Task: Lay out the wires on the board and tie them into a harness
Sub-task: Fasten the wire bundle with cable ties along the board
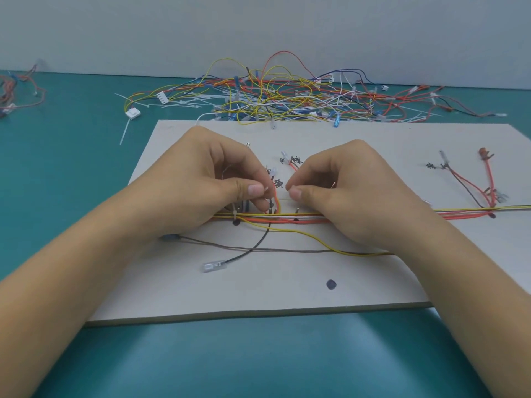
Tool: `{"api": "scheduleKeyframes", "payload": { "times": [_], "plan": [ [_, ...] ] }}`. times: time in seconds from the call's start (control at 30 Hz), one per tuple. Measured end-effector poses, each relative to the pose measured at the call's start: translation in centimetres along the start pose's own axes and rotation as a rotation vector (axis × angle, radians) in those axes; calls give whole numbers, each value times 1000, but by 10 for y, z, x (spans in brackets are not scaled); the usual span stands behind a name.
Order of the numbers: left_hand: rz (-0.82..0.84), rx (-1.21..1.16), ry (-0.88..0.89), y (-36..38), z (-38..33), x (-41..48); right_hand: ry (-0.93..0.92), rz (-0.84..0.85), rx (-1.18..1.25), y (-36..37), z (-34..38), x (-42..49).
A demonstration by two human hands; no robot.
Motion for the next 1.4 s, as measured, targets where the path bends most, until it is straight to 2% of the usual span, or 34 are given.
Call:
{"api": "scheduleKeyframes", "payload": {
  "times": [0.13,0.3,0.6,1.4],
  "plan": [
    [14,22,-8,3,-1,-1,-6,-4,-2,0,0,0],
    [-46,69,-9,9,1,-2,-27,-5,-2,0,1,0],
    [-93,9,-53,12,5,1,-71,10,94,1,4,-2],
    [-91,57,4,16,4,0,-128,25,85,3,9,-4]
  ]
}}
Point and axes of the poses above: each hand's wrist, its own x-axis towards the middle knuckle, its own y-axis out of the palm, z = x × y, the point moved 2 cm from there along x, towards the middle knuckle, and after that the axes turned 15 degrees about -z, right-handed, at the moved point
